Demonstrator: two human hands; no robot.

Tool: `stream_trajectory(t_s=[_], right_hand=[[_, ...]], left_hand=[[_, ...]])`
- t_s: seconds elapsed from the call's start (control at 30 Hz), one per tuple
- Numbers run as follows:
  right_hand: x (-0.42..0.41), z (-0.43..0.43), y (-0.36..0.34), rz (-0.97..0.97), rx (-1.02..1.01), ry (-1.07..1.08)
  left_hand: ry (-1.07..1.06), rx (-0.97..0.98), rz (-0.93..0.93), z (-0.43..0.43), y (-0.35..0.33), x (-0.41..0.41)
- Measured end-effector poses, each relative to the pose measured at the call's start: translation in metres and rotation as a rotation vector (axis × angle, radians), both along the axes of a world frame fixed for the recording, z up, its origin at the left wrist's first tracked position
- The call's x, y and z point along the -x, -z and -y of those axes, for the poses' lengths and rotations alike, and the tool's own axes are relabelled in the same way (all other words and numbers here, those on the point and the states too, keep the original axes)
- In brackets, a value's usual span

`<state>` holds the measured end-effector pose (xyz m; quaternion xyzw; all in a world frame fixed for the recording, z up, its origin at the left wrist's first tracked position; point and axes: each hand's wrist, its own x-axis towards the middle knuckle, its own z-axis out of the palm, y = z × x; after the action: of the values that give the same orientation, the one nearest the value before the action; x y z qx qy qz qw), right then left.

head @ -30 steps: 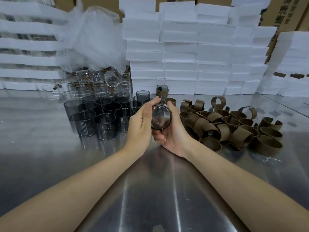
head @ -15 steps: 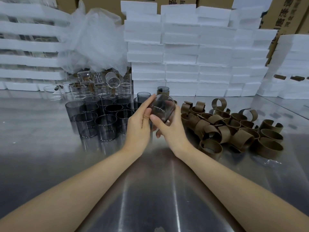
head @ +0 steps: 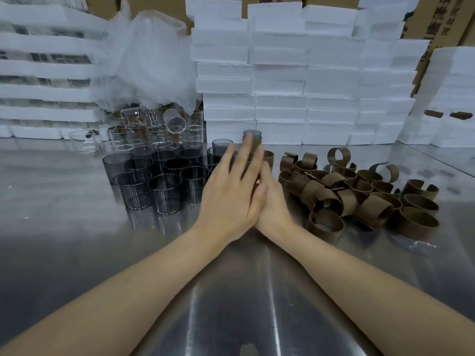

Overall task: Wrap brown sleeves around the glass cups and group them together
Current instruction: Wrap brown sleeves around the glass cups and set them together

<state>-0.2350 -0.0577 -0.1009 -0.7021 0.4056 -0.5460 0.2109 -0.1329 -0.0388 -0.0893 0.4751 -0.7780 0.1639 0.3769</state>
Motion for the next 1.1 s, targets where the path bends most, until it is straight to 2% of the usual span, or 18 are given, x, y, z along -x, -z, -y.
stream_trajectory(t_s=[0.07, 0.17, 0.27, 0.37, 0.5, 0.6, 0.77, 0.87, 0.97, 1.1], right_hand=[[0.002, -0.002, -0.003, -0.144, 0.084, -0.012], [0.001, 0.004, 0.002, -0.256, 0.016, -0.039], [-0.002, -0.003, -0.002, -0.197, 0.003, -0.115], [0.001, -0.005, -0.002, -0.137, -0.013, -0.16], [0.007, -0.005, -0.001, -0.144, -0.027, -0.149], [0.007, -0.006, -0.002, -0.103, -0.02, -0.201], [-0.001, -0.004, -0.001, -0.052, 0.0, -0.269], [-0.001, 0.002, 0.002, -0.016, -0.043, -0.203], [0.001, 0.008, 0.002, 0.051, -0.053, -0.088], [0.012, 0.008, -0.003, 0.1, -0.009, 0.05]], left_hand=[[-0.047, -0.07, -0.114, 0.0, -0.002, -0.003], [0.052, -0.129, -0.345, 0.002, -0.004, -0.01], [0.214, -0.285, -0.691, 0.004, -0.01, -0.015], [0.339, -0.628, -1.106, 0.006, -0.021, -0.016], [0.514, -1.001, -1.387, 0.008, -0.023, -0.02], [0.589, -1.07, -1.531, 0.014, -0.016, -0.019], [0.529, -1.05, -1.549, 0.022, -0.007, -0.019], [0.493, -0.986, -1.538, 0.023, -0.002, -0.013], [0.411, -0.85, -1.351, 0.02, 0.004, -0.002], [0.507, -0.779, -0.988, 0.014, 0.013, 0.002]])
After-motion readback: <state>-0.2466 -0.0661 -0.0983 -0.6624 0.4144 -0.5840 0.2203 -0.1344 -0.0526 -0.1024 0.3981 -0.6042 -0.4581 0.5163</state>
